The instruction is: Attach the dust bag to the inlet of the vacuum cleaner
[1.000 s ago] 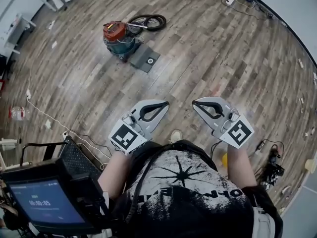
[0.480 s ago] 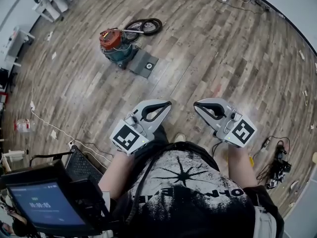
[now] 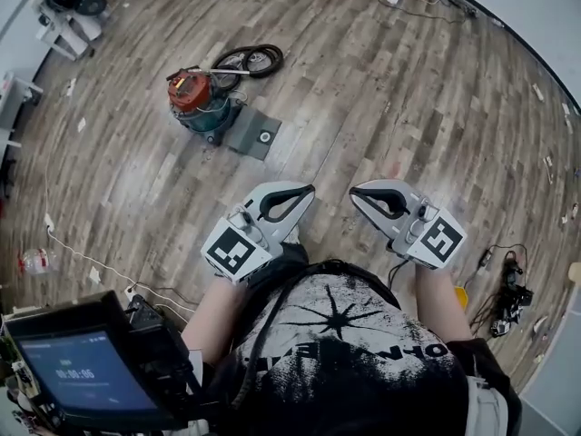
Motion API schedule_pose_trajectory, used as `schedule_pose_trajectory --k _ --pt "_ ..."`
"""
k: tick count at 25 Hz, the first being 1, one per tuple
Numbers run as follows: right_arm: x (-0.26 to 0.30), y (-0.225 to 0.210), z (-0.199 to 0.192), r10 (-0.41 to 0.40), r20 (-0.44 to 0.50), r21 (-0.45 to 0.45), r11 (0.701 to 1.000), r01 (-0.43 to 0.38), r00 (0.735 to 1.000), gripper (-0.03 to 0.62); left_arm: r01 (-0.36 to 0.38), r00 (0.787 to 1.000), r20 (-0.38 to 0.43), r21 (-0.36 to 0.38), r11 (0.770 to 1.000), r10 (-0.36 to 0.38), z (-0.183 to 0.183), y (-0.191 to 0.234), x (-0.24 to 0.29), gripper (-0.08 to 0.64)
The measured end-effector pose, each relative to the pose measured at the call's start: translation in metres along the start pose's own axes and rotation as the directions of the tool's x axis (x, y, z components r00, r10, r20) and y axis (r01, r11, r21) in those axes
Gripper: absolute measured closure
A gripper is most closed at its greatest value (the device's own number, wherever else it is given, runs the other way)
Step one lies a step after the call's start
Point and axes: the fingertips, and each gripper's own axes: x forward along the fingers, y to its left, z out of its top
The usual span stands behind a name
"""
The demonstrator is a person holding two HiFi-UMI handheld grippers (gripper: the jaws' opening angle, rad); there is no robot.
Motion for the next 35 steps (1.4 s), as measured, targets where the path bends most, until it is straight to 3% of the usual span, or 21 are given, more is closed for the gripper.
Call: schedule_pose_trajectory --k 3,10,23,28,32,35 --pt "0.036 -0.018 0.014 0.001 0.018 0.044 0.999 -0.002 1.000 0.588 -0.009 1.000 0.010 0.004 1.000 0.009 0.004 0.044 -0.017 0.558" --pt "0.120 -0.049 0.040 -0.004 0.062 0.022 1.000 0.003 0.998 0.588 -0.012 0.999 0.049 0.059 0.998 0.009 0.008 0.123 -0.056 0.557" --pt "0.188 -0.083 0.023 0.023 -0.025 0.014 1.000 -0.023 0.999 0.588 -0.032 0.997 0.076 -0.027 0.999 0.034 -0.015 0.194 -0.077 0.558" --pt "0.200 -0.116 0.012 0.088 -0.102 -0.082 0.992 -0.096 0.991 0.588 -0.071 0.996 0.057 -0.032 0.997 0.073 -0.024 0.217 -0.060 0.558" --pt "0.217 -0.162 0.033 0.155 -0.018 -0.105 0.982 -0.156 0.988 0.588 -0.124 0.992 0.034 -0.027 0.992 0.124 -0.022 0.249 -0.032 0.558" --pt "0.225 -0.195 0.032 0.232 -0.024 -0.102 0.967 -0.234 0.972 0.588 -0.194 0.979 0.051 -0.045 0.980 0.196 -0.012 0.278 -0.006 0.558"
